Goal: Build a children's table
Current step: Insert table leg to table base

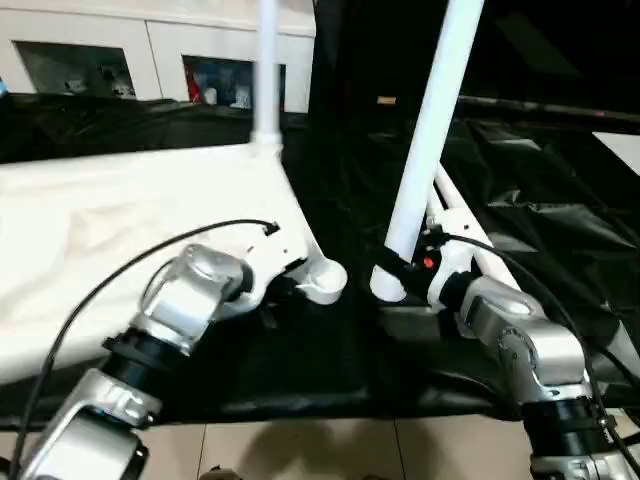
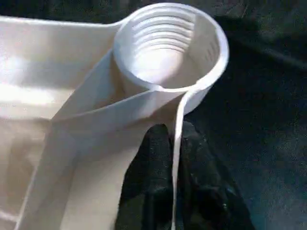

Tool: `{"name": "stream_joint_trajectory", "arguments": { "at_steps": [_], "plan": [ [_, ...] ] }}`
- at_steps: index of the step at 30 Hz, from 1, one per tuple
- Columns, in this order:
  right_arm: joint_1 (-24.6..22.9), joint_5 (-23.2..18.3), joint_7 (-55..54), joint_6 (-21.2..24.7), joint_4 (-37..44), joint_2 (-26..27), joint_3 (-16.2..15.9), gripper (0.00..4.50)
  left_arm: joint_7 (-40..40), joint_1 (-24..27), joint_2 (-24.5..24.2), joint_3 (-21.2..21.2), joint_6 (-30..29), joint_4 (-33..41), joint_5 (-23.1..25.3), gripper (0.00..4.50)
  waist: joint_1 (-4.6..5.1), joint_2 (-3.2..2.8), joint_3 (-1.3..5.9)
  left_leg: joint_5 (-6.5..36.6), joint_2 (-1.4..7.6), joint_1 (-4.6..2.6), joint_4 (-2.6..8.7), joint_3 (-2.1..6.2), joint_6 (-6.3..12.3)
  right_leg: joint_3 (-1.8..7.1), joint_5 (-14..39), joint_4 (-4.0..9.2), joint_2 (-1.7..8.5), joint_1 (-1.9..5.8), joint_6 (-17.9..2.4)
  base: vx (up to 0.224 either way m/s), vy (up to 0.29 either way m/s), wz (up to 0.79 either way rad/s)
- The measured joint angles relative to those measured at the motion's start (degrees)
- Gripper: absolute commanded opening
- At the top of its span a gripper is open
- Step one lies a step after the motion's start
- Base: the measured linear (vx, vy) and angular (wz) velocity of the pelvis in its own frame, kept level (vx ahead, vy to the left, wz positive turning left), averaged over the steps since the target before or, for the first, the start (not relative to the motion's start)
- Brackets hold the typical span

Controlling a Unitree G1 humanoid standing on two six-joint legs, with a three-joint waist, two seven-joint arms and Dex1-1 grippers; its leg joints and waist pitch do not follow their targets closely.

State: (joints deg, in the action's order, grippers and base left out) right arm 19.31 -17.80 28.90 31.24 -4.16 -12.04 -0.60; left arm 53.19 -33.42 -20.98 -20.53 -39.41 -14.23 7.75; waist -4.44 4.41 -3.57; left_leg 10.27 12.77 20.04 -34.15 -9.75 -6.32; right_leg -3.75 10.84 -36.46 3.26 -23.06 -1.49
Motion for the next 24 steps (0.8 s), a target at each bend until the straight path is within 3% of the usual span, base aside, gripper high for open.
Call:
{"name": "stream_joint_trajectory", "arguments": {
  "at_steps": [2, 4, 9, 24],
  "plan": [
    [-0.32, 0.04, 0.06, -0.01, 0.01, -0.08, -0.04, 1.91, -1.54, 0.26, 0.21, -0.01, 2.96, -0.63, 0.07, 0.61, 0.01, -0.08, -0.05, 0.00, 0.00, 0.02, 0.01, 0.00, 0.00, -0.03, 0.00, 0.03, -0.01, 0.00, 0.00, 0.000, 0.000, 0.00],
    [-0.73, 0.05, 0.17, -0.01, 0.01, -0.35, -0.10, 1.91, -2.07, 0.48, -0.04, 0.88, 7.52, -1.82, -0.35, 0.69, -0.12, -0.14, -0.08, -0.01, 0.00, 0.04, 0.01, 0.01, 0.00, -0.07, 0.00, 0.03, -0.01, -0.02, 0.00, 0.000, 0.000, 0.00],
    [-0.74, 0.07, 0.72, -0.01, 0.01, -1.44, -0.09, 1.91, -1.01, 0.69, -1.42, 1.03, 10.07, -1.78, -0.83, 1.08, -0.34, -0.14, -0.08, 0.01, 0.00, 0.06, 0.01, 0.01, 0.01, -0.08, 0.00, 0.10, -0.01, -0.02, 0.00, 0.000, 0.000, 0.00],
    [-0.73, 0.13, 2.80, -0.12, 0.02, -2.49, -0.53, 1.91, 2.43, 1.54, -5.55, 1.09, 15.80, -2.27, -1.94, 1.09, -0.03, -0.13, -0.08, 0.01, 0.01, 0.06, 0.03, 0.00, 0.01, -0.08, 0.01, 0.10, -0.01, -0.03, 0.02, 0.000, 0.000, 0.00]
  ]
}}
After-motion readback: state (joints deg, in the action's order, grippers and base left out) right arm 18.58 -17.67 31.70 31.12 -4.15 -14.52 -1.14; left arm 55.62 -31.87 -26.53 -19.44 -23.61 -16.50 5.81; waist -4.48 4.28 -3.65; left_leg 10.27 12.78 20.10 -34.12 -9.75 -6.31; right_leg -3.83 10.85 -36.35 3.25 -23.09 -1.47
